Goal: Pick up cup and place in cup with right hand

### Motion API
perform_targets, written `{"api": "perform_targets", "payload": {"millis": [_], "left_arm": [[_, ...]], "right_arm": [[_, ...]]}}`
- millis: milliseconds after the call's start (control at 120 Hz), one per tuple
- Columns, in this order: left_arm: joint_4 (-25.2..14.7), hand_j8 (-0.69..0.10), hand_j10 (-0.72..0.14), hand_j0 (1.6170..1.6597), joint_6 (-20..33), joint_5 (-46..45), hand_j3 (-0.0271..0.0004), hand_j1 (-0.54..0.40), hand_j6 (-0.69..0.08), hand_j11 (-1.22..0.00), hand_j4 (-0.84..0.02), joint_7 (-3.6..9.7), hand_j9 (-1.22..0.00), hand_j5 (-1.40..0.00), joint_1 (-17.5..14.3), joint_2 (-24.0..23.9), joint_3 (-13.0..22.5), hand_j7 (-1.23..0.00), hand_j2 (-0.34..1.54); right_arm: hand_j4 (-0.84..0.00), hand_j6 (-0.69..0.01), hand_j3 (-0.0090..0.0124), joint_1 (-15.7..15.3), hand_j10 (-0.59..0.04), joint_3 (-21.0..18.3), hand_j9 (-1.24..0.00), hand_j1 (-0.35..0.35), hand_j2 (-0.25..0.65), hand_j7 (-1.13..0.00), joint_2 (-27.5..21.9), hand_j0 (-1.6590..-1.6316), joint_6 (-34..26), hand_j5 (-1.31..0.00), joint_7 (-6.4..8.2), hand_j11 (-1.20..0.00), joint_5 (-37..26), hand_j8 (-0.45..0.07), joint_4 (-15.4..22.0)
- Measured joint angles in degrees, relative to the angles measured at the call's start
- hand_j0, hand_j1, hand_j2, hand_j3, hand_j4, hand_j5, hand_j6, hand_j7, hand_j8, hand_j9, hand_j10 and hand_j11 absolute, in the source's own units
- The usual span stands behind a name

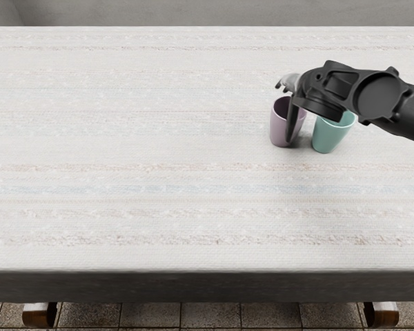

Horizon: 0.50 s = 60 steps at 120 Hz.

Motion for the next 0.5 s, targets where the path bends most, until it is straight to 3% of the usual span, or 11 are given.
{"api": "perform_targets", "payload": {"millis": [308,500], "left_arm": [[0.0,-0.001,0.000,1.6581,0.0,0.0,0.0000,0.349,-0.001,0.00,0.000,0.00,0.00,0.00,0.0,0.0,0.0,0.00,0.00],[0.0,-0.001,0.000,1.6581,0.0,0.0,0.0000,0.349,-0.001,0.00,0.000,0.00,0.00,0.00,0.0,0.0,0.0,0.00,0.00]], "right_arm": [[-0.184,-0.185,0.0000,-0.9,-0.183,0.0,-0.24,-0.131,-0.034,-0.24,1.7,-1.6581,0.3,-0.24,0.00,-0.24,-0.7,-0.184,-3.3],[-0.213,-0.216,0.0000,-1.4,-0.212,0.0,-0.28,-0.029,0.002,-0.27,2.0,-1.6582,0.4,-0.28,0.00,-0.28,-1.0,-0.213,-4.1]]}}
